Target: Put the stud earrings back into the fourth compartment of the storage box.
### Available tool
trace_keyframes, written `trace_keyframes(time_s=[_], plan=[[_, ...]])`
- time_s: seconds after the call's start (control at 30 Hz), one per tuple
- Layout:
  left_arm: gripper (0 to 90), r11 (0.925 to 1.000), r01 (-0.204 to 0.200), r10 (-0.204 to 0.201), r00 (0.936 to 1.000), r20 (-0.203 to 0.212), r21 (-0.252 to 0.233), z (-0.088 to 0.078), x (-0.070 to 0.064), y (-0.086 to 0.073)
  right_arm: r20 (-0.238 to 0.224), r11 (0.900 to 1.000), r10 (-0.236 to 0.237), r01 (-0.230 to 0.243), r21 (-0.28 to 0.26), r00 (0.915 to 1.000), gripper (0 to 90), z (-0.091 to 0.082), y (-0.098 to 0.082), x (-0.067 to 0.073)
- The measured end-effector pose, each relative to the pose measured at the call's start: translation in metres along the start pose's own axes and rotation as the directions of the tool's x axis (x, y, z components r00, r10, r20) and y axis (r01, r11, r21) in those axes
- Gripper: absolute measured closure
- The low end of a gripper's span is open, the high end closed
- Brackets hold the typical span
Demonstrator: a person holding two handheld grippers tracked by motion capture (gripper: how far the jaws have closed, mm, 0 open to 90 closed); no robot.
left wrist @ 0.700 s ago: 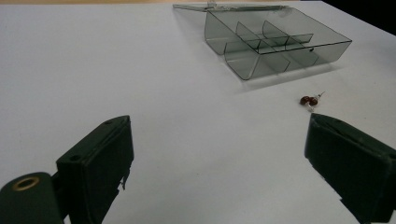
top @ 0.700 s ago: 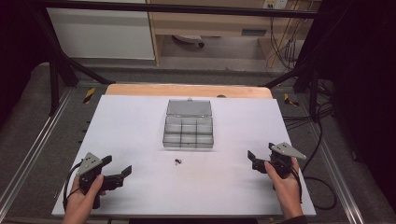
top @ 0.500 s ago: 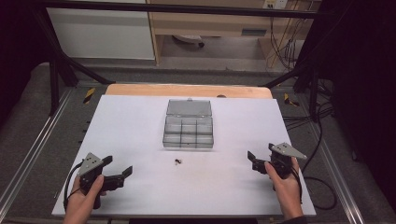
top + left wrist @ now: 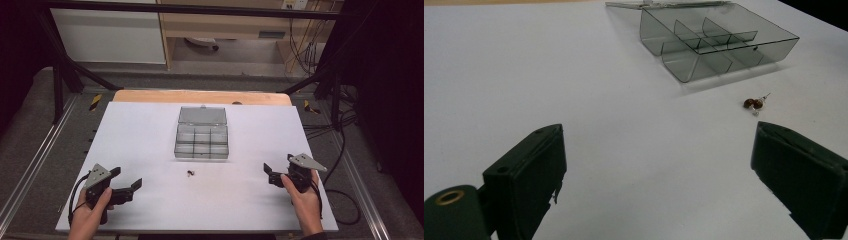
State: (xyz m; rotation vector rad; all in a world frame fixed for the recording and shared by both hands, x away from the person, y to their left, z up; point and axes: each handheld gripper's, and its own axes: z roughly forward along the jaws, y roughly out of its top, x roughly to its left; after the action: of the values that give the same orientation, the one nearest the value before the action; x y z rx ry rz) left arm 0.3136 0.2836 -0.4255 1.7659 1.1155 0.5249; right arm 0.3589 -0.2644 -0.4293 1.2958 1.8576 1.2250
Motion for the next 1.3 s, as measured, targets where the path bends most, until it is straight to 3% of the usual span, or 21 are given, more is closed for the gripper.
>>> trace_keyframes(time_s=[0.4,0.83,1.0,1.3], plan=[[7.9,0.9997,-0.018,0.018,0.9998,-0.008,0.014,0.001,0.0,0.0,-0.047,1.0,-0.015,0.015,0.012,0.9988,2.7,0.003,0.002,0.01],[7.8,0.9987,-0.03,0.03,0.9995,-0.009,0.041,0.003,-0.001,-0.001,-0.127,0.997,-0.02,0.029,0.068,0.9917,3.0,0.009,0.003,0.039],[7.8,0.9984,-0.032,0.033,0.9994,-0.015,0.047,0.002,0.0,-0.002,-0.158,0.997,0.03,-0.019,0.071,0.987,3.4,0.009,0.004,0.045],[7.8,0.9983,-0.034,0.034,0.9993,-0.013,0.048,0.002,0.0,-0.002,-0.209,0.991,0.036,-0.007,0.136,0.9772,4.5,0.014,0.002,0.066]])
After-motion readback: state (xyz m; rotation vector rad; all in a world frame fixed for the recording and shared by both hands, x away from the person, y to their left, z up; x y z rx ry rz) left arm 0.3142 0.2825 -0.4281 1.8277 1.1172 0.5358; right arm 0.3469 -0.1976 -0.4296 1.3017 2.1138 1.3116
